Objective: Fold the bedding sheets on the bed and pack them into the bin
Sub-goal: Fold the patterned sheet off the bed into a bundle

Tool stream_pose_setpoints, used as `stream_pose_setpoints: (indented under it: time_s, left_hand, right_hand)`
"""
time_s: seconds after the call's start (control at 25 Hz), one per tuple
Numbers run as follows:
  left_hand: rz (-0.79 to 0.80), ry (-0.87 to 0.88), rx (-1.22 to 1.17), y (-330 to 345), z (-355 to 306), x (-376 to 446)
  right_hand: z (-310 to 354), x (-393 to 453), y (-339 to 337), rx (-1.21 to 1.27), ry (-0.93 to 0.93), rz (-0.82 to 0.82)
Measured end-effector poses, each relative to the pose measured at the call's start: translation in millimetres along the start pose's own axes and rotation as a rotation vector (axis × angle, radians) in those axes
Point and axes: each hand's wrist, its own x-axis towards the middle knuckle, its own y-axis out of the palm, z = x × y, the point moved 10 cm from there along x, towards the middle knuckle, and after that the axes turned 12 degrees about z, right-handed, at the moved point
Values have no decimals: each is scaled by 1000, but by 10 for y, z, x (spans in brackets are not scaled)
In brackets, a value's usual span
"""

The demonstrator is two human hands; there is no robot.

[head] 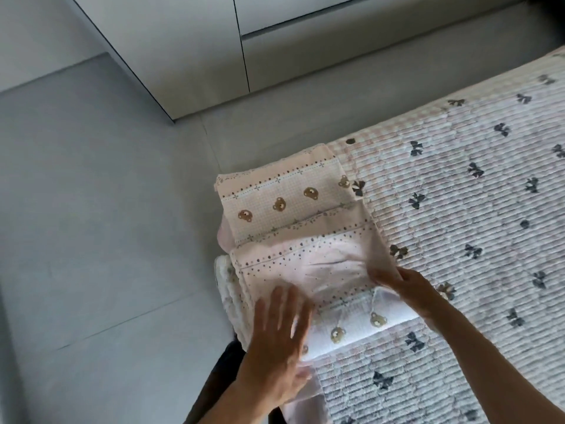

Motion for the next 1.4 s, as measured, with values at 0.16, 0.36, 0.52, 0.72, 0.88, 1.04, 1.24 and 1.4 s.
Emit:
stream_pose_setpoints:
  time_s: [0.16, 0.36, 0.52, 0.72, 0.88, 1.04, 1.24, 1.4]
  left_hand:
    - [-54, -97, -14, 128, -103, 133]
    - [-126, 89, -65, 274, -15, 10]
    - [-158, 20, -68, 5, -30, -29]
    - [-313, -19, -77, -215, -587, -431]
    - [-249, 24, -122, 190, -1426, -896]
    - [-115, 13, -98, 697, -1974, -1155]
    - [161, 57, -73, 1267, -2512, -1535]
    - [215, 53, -192, 1132, -2589, -1841]
  right_hand:
    - [-122, 4, 117, 2, -25, -2]
    - [-168, 47, 87, -5, -47, -72]
    - [-13, -154, 80, -19, -136, -148]
    - [-206, -740, -45, -34, -217, -200]
    - [-1037, -1367, -122, -14, -124, -154]
    - [-1869, -1750, -20, 16, 8, -105]
    - [-2624, -2193, 185, 12, 154, -35]
    - [-2952, -2481, 277, 23, 180, -52]
